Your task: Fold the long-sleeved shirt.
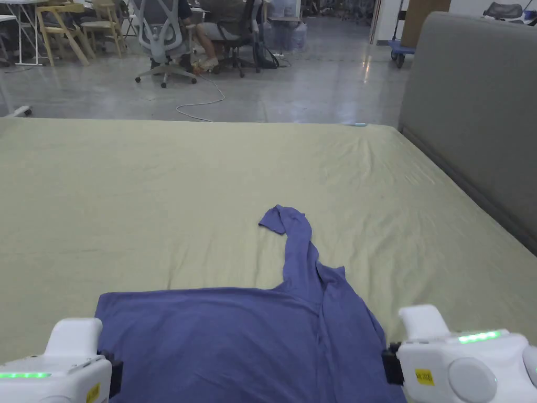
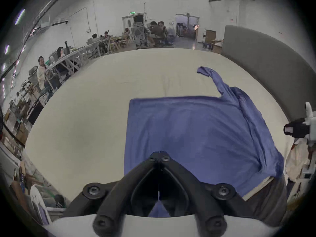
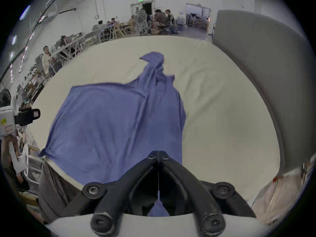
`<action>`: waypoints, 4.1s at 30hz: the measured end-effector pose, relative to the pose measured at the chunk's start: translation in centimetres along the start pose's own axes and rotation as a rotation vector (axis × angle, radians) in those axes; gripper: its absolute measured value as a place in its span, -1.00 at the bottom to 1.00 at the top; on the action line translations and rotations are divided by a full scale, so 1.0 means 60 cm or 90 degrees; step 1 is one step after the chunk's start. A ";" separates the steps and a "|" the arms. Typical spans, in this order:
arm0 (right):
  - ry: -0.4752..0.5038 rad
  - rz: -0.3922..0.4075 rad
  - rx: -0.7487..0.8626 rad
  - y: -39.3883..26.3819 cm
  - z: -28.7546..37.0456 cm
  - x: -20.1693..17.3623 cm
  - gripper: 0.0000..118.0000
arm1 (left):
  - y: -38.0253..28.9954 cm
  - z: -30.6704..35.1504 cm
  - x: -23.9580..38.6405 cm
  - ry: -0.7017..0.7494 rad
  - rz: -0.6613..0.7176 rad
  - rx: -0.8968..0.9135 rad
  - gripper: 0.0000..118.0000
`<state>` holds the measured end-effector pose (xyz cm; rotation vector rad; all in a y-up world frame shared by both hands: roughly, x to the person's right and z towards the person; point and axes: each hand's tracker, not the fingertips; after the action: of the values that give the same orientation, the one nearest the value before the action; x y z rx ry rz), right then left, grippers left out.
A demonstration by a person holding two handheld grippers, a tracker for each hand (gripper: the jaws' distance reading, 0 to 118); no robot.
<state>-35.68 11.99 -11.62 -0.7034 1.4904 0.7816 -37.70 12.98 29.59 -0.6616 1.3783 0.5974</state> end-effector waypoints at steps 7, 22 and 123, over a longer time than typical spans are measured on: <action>0.013 0.081 0.046 0.336 -0.178 0.008 -0.82 | 0.061 -0.075 -0.011 -0.035 0.013 0.024 -1.00; 0.024 -0.016 -0.079 0.543 -0.599 0.023 -0.75 | 0.011 -0.136 -0.062 -0.030 0.084 -0.024 -1.00; 0.075 -0.069 0.074 0.141 -0.042 0.054 -0.71 | 0.100 -0.027 -0.095 -0.090 0.022 0.005 -1.00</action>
<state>-44.19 14.97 -14.28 -0.7461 1.5764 0.5754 -43.76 15.90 34.71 -0.5788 1.2617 0.6536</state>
